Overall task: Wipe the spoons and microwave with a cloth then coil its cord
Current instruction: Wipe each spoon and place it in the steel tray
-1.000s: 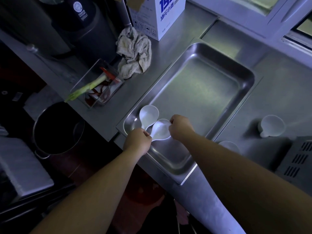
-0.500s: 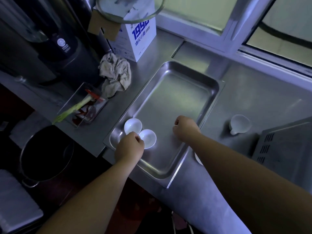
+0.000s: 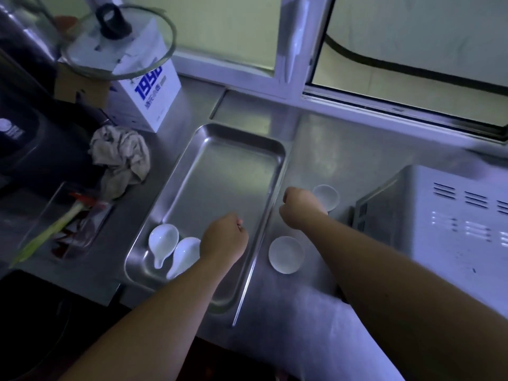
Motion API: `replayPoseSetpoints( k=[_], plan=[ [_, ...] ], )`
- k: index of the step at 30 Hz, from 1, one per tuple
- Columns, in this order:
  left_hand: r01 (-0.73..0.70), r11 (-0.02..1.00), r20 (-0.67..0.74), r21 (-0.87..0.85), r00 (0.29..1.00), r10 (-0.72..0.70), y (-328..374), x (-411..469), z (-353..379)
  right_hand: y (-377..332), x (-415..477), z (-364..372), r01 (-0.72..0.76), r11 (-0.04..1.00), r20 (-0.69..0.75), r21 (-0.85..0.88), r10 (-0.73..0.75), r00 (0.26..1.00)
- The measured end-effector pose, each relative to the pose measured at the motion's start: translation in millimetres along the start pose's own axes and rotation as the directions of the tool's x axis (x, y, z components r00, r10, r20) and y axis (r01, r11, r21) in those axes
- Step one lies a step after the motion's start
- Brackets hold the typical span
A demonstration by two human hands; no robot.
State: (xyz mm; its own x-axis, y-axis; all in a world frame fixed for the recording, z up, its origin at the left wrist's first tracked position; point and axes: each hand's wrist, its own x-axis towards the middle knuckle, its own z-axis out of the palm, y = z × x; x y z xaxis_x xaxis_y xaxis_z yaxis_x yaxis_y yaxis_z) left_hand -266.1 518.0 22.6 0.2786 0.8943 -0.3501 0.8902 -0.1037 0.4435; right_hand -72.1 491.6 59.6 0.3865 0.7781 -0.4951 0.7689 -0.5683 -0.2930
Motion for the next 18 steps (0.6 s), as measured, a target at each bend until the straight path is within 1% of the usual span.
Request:
replayPoseSetpoints(
  k=[5, 7, 10, 15, 18],
  plan=[
    [-0.086, 0.996, 0.048, 0.027, 0.995, 0.084, 37.6, 17.7, 9.3, 25.1, 7.3, -20.8, -0.046, 0.999, 0.044, 0.018, 0.045, 0.998],
    [-0.113, 0.993, 0.066, 0.016, 0.991, 0.112, 50.8, 25.4, 13.4, 34.0, 11.6, -26.5, -0.06, 0.998, 0.053, -0.013, 0.06, 0.997],
    [-0.143, 0.99, 0.11, 0.001, 0.984, 0.142, 68.9, 37.4, 20.9, 48.8, 26.7, -30.1, -0.111, 0.993, 0.052, -0.028, 0.113, 0.992],
    [-0.186, 0.982, 0.19, -0.016, 0.964, 0.186, 92.9, 56.1, 34.5, 62.1, 45.7, -42.1, -0.218, 0.976, 0.131, -0.02, 0.219, 0.967],
    [-0.178, 0.982, 0.249, -0.066, 0.95, 0.189, 105.3, 65.2, 45.5, 73.7, 60.2, -39.2, -0.284, 0.959, 0.105, 0.019, 0.281, 0.954]
  ],
)
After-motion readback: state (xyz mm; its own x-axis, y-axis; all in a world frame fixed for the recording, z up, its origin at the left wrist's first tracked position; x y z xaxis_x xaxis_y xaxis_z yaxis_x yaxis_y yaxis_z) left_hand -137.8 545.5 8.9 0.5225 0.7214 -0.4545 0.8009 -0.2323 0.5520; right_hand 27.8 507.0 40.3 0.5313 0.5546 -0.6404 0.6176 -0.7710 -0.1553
